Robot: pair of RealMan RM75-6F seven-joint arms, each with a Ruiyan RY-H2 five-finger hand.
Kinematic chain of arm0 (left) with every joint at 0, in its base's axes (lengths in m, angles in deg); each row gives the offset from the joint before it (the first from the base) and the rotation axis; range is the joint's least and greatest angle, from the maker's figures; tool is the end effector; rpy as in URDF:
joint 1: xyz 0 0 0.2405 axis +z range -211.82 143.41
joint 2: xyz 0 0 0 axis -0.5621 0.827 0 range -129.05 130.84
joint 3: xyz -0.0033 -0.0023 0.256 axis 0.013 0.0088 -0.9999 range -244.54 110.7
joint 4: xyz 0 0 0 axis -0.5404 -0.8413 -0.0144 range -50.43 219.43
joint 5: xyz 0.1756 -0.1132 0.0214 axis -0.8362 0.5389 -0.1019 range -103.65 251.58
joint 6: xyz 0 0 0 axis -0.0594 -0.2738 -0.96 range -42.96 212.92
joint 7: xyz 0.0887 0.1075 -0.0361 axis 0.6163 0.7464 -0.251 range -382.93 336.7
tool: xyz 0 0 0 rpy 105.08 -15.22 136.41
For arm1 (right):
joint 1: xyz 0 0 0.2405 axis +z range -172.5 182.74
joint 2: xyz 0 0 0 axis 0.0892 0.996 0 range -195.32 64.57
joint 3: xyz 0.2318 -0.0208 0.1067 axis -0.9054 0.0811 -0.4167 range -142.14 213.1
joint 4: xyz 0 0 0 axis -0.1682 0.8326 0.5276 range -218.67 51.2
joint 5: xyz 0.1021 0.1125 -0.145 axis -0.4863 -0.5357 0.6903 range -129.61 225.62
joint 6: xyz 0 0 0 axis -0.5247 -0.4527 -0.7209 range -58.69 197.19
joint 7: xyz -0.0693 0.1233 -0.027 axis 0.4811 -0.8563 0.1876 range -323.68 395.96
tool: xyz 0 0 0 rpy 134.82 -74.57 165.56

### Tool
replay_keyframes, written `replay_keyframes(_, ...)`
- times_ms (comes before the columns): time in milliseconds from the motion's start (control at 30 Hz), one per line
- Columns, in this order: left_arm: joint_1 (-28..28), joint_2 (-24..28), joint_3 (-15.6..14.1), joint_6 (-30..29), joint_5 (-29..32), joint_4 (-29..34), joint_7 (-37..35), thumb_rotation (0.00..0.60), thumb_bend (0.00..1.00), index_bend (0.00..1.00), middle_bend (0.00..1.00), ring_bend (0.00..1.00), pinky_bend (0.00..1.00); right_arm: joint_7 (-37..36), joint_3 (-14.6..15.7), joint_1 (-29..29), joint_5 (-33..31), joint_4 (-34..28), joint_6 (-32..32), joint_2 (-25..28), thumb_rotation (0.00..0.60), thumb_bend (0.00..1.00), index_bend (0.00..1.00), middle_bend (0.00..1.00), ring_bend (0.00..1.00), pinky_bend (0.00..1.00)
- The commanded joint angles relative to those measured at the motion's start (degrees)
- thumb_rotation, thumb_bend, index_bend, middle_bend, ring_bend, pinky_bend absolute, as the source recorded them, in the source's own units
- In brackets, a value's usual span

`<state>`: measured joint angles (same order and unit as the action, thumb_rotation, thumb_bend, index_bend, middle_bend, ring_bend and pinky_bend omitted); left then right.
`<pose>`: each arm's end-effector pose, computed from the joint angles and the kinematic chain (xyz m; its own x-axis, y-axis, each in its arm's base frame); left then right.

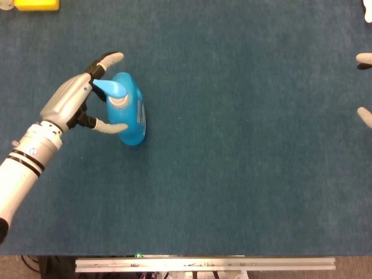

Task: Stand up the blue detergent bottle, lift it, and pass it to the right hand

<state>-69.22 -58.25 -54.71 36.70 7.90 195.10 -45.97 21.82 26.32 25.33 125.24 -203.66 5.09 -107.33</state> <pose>-0.1565 0.3047 0.1023 -0.1809 0.4963 0.8491 0.9634 -0.0840 0.2544 -0.1926 -0.2465 0.1961 0.0799 -0.2465 0.9658 -0.9892 -0.1391 0.0464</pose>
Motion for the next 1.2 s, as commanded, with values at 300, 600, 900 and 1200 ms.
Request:
replay_keyframes(300,-0.9,-2.0,1.6,0.9,-0.8,-2.0,-3.1,0.600,0.10,0.03,0.07,0.02,0.40,0.0,-0.1,0.0,-0.5,0.3,0.1,-0.2,0.600,0.27,0.20,0.29,0.16,0.22)
replay_keyframes(600,-2.0,-4.7,2.7,0.2,5.1,-3.8,-1.0,0.600,0.10,0.23,0.21,0.12,0.41,-0.5,-0.2,0.0,-0.9,0.9,0.3,-0.4,0.600,0.27,0.20,0.29,0.16,0.22)
replay_keyframes(900,-1.8,-5.2,2.9,-0.5,7.9,-3.8,0.7,0.600,0.10,0.54,0.44,0.27,0.45,-1.0,-0.3,-0.1,-1.1,1.2,0.3,-0.4,0.600,0.27,0.20,0.30,0.16,0.22)
replay_keyframes(1200,-1.3,-5.3,3.9,-0.2,8.0,-3.7,-1.4,0.600,0.15,0.70,0.63,0.46,0.55,-1.1,-0.4,-0.2,-1.2,1.0,0.3,-0.3,0.600,0.27,0.20,0.30,0.16,0.22)
